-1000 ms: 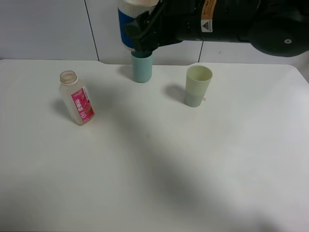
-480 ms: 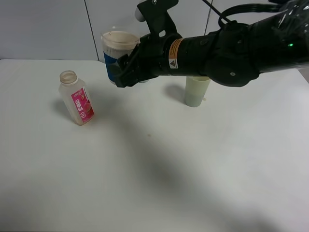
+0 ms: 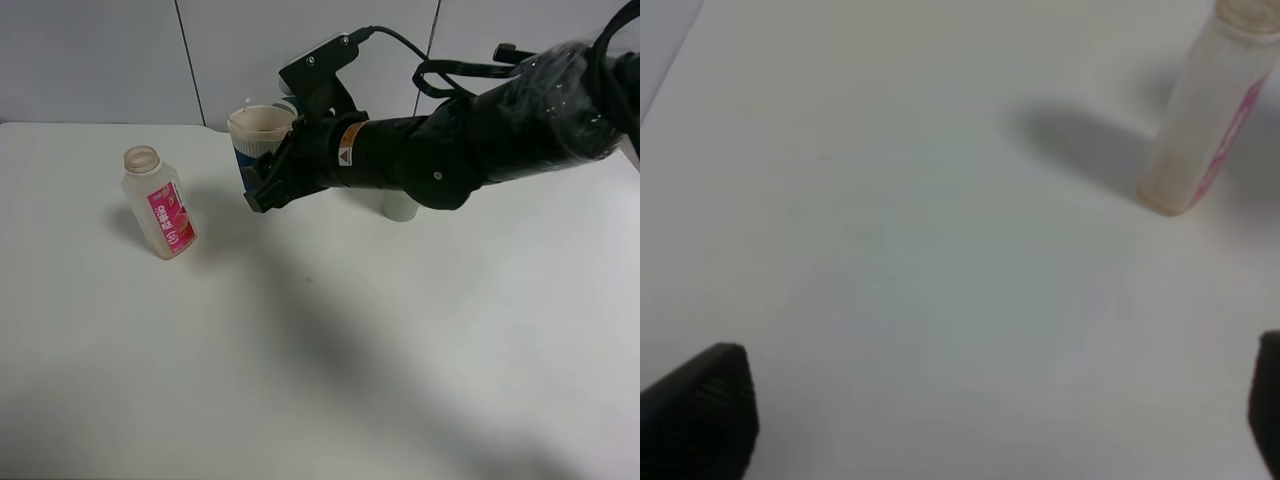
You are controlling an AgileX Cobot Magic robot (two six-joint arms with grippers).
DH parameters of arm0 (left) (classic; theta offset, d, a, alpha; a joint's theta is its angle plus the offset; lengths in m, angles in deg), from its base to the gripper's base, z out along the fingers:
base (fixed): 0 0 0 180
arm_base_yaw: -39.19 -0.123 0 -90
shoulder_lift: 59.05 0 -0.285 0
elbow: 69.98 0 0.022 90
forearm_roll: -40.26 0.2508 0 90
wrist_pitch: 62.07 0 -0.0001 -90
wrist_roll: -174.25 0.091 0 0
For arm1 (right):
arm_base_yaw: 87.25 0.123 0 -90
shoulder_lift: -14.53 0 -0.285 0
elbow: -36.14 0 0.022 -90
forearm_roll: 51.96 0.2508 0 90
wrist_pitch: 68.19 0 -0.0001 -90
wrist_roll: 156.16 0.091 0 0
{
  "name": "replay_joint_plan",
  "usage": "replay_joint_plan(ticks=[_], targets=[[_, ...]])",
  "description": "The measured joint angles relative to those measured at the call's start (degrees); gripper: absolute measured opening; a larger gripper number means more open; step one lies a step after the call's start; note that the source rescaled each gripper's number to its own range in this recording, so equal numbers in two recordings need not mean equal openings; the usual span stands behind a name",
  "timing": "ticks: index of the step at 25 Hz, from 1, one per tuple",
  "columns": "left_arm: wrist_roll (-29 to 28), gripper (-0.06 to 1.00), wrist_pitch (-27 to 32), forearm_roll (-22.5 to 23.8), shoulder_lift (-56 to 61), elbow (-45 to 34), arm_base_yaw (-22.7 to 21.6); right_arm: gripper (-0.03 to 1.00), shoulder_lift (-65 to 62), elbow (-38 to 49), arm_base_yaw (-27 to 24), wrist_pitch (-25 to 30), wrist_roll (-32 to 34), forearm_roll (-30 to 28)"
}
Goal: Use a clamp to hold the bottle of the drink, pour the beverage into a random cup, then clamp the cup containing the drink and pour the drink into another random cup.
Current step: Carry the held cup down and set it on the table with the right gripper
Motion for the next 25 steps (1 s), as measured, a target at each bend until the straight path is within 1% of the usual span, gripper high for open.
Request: replay_joint_plan(ticks=[5,10,13,19,25], targets=[[0.0,1.00,0.0,0.0,0.0,0.0,0.0,0.00,0.2,7.0,0.0,-10.5,-0.4,0.1],[0.0,1.00,0.0,0.0,0.0,0.0,0.0,0.00,0.2,12.1,0.0,-13.8,-0.4,0.1],[0.0,1.00,0.0,0.0,0.0,0.0,0.0,0.00,0.2,14.8,0.0,-16.7,-0.4,0.1],[0.0,1.00,0.0,0.0,0.0,0.0,0.0,0.00,2.3,19.5,0.0,-26.2,-1.1,0.1],[0.0,1.00,0.0,0.0,0.0,0.0,0.0,0.00,5.2,20.6,0.0,-27.9,-2.0,0.1]])
